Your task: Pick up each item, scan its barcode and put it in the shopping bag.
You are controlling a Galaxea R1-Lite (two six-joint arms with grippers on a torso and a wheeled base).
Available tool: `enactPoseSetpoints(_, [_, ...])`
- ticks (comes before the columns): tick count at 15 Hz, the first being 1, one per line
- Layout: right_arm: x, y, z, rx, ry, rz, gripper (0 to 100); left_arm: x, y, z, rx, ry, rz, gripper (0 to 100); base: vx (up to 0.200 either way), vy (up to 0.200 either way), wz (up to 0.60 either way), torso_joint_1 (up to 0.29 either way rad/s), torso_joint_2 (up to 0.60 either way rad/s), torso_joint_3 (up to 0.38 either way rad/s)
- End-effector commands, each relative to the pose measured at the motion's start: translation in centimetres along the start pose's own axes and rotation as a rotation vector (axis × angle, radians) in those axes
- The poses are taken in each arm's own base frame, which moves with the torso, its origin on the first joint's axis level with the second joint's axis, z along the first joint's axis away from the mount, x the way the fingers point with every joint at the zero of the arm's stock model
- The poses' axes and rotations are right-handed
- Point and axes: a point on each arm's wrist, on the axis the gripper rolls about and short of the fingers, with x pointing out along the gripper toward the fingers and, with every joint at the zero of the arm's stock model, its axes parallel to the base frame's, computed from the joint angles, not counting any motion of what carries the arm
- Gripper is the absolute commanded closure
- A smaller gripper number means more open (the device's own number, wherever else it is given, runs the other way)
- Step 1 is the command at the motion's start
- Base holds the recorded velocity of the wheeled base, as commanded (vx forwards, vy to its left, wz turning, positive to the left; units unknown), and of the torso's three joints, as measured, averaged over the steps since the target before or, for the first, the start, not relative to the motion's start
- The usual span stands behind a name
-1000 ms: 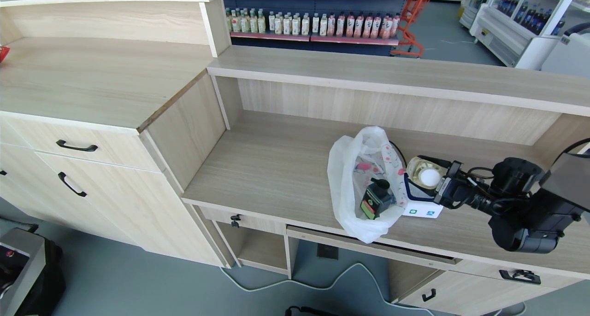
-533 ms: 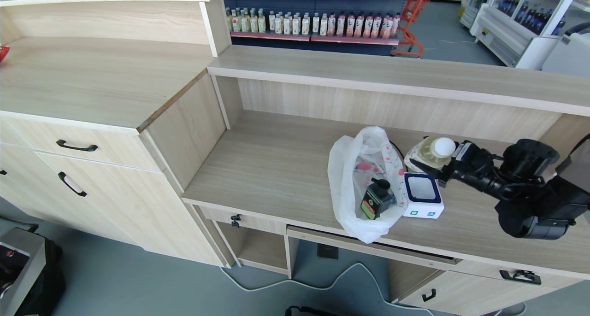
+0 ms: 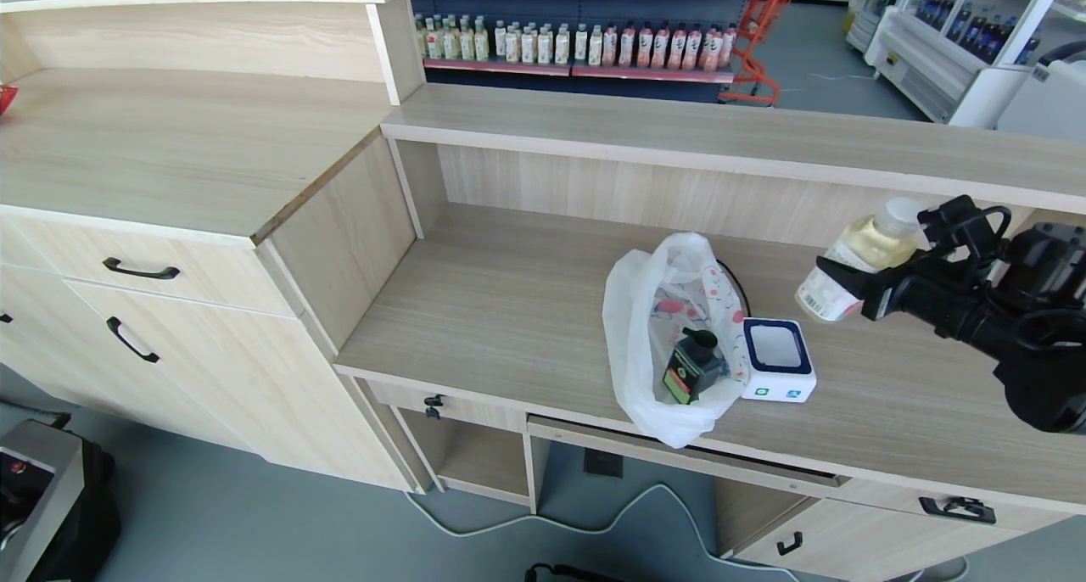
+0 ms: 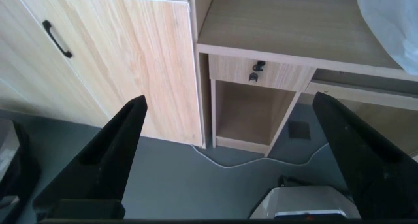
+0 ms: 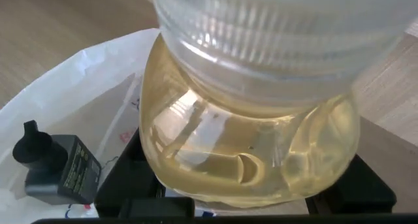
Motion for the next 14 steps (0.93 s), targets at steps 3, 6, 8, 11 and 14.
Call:
enactPoseSetpoints(3, [-1.3,-0.3,2.5,0.048,-0.023,-0.019,100,0.0,0.0,0.0,0.0,-0.001,0.0,0,0.0,0.0,0.0,0.0,0.0,0.0])
enactPoseSetpoints(6, [-1.2,-0.2,3.1,0.058,-0.071,-0.019,100,0.0,0.0,0.0,0.0,-0.001,0.0,0,0.0,0.0,0.0,0.0,0.0,0.0])
enactPoseSetpoints(8, [-1.1,0.4,3.8,0.101,-0.086,-0.008,100,0.0,0.0,0.0,0.0,-0.001,0.0,0,0.0,0.0,0.0,0.0,0.0,0.0])
enactPoseSetpoints(11, [-0.5,1.3,4.1,0.169,-0.087,-0.043,100,0.0,0.0,0.0,0.0,-0.001,0.0,0,0.0,0.0,0.0,0.0,0.0,0.0])
enactPoseSetpoints(14, [-0.3,1.4,3.8,0.185,-0.073,-0.042,100,0.0,0.0,0.0,0.0,-0.001,0.0,0,0.0,0.0,0.0,0.0,0.0,0.0])
